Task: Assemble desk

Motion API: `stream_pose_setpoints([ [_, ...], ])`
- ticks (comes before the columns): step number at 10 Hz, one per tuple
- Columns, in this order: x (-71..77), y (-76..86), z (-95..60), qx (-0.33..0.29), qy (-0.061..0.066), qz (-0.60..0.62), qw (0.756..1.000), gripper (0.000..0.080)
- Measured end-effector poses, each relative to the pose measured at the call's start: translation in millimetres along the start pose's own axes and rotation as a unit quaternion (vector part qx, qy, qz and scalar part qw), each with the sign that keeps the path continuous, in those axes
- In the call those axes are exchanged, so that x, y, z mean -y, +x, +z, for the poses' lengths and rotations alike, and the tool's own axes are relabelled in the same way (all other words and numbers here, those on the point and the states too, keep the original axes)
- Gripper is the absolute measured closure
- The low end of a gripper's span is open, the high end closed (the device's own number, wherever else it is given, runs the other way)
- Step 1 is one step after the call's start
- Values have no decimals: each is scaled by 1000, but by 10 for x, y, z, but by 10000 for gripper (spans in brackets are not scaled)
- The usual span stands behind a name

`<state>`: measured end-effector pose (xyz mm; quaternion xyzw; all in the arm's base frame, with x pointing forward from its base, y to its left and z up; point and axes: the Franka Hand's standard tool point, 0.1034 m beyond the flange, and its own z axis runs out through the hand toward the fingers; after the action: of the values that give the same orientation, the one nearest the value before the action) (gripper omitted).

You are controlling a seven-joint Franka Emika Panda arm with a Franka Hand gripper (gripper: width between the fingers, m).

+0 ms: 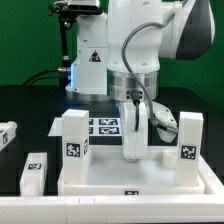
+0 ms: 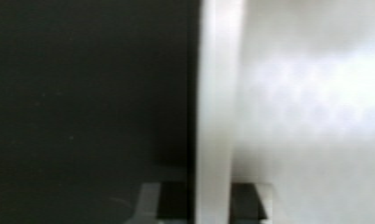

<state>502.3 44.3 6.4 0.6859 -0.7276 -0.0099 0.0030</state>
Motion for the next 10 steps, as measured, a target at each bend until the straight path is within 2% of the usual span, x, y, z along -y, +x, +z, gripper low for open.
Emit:
stream_pose_setpoints([
  [1, 11, -3, -22, 0, 2, -10, 1000, 744],
  [2, 29, -2, -135, 3, 8, -27, 1000, 745],
  [3, 30, 0, -257, 9, 5, -40, 999, 745],
  [4, 45, -4, -470, 17, 4, -73, 997, 745],
  [5, -2, -64, -697, 24, 6, -133, 991, 745],
  [6, -38, -107, -829, 25, 8, -199, 980, 745],
  [10, -62, -89, -786, 19, 6, -352, 936, 745],
])
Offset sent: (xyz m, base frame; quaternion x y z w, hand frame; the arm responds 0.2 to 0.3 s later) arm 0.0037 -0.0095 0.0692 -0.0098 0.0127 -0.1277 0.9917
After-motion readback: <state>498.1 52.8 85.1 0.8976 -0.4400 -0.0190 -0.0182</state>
